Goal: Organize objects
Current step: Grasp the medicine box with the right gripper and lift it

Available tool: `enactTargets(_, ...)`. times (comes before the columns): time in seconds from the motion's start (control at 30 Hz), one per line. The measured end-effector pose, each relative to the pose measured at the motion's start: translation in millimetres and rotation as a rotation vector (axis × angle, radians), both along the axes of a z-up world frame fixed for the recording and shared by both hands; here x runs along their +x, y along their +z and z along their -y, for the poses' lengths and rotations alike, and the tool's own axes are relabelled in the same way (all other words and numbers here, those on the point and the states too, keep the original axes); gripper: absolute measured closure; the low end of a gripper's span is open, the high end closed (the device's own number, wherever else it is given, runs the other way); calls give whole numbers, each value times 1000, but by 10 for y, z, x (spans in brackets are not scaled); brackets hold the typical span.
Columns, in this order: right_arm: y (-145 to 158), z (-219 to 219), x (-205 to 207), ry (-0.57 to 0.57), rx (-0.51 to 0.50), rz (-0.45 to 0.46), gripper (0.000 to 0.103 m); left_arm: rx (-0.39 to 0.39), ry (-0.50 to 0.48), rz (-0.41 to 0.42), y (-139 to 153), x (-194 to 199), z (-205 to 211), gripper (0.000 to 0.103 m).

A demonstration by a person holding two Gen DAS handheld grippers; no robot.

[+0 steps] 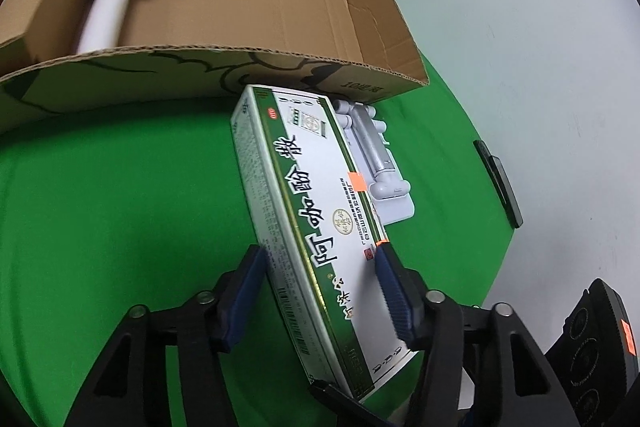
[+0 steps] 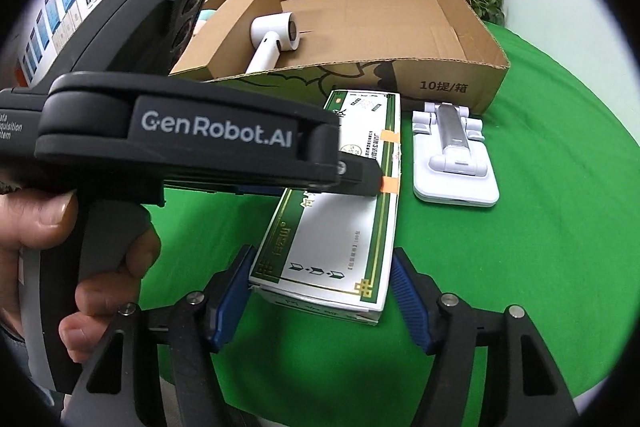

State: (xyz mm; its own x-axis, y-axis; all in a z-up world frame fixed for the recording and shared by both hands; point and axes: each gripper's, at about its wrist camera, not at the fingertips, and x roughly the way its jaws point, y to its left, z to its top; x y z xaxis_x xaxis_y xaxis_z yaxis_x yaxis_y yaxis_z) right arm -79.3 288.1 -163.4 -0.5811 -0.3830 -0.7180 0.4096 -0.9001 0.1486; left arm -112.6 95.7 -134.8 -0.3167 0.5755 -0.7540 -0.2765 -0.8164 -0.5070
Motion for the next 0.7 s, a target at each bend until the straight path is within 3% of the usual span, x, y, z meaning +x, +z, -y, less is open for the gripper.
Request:
enactTargets(0.2,215,2,80,-18,-15,-83,38,14,8,-75,308,142,61,61)
enactTargets(0.7,581,93,228,-12,-16,-215,38,39,45,-206,809,338,105,63)
